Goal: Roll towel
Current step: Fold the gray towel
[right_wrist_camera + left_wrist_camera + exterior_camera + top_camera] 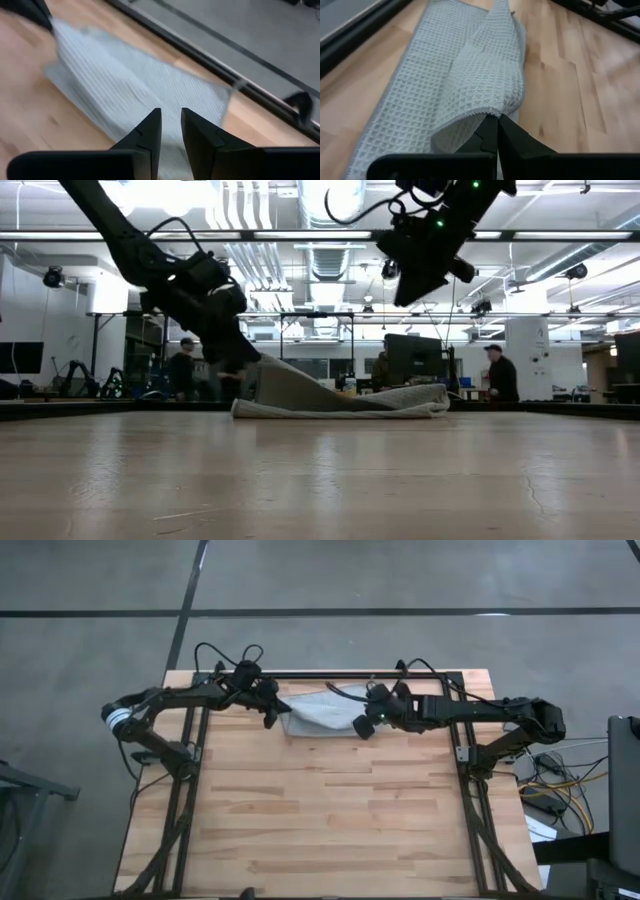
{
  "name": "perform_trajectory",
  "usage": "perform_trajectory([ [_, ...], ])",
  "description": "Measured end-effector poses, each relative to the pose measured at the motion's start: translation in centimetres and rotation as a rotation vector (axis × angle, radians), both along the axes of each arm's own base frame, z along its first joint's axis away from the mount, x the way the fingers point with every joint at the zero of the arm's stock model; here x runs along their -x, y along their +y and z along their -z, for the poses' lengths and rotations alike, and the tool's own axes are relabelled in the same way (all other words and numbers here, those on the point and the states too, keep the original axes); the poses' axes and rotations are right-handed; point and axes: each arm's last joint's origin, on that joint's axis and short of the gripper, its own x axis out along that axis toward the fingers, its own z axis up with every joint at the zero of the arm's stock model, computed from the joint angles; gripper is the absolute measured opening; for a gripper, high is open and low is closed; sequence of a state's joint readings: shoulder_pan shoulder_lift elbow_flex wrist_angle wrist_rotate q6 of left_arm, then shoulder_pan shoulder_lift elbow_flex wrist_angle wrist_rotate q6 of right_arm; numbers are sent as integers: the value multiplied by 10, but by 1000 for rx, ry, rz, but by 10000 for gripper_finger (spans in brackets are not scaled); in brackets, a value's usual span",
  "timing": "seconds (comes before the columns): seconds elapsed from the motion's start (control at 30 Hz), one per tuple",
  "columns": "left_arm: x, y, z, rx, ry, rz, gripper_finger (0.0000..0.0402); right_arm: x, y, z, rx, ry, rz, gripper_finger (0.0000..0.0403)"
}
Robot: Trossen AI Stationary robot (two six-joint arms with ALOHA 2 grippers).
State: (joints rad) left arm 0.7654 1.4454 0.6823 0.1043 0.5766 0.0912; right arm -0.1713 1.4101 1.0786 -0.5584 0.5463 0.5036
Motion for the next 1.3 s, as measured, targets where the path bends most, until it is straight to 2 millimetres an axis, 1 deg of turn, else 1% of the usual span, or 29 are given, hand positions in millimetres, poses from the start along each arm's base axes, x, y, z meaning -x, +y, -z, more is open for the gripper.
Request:
perform_trajectory([
  [0.17,0,0,-1,-13,10,-26,0,13,2,11,-29,163,0,83],
  [0.4,0,0,-1,-21,12,-23,0,19,2,27,-13,241,-27,89],
  [0.6,1,0,-1,-24,14,-26,0,21,-4,43,52,287,-74,81],
  [0.87,0,1,-1,-39,16,-17,0,27,-20,60,102,305,-87,80],
  [1.07,0,1,-1,-40,16,-17,0,30,-27,70,149,317,-120,80],
  [1.3,0,1,-1,-54,17,-9,0,32,-29,74,160,347,-140,70],
])
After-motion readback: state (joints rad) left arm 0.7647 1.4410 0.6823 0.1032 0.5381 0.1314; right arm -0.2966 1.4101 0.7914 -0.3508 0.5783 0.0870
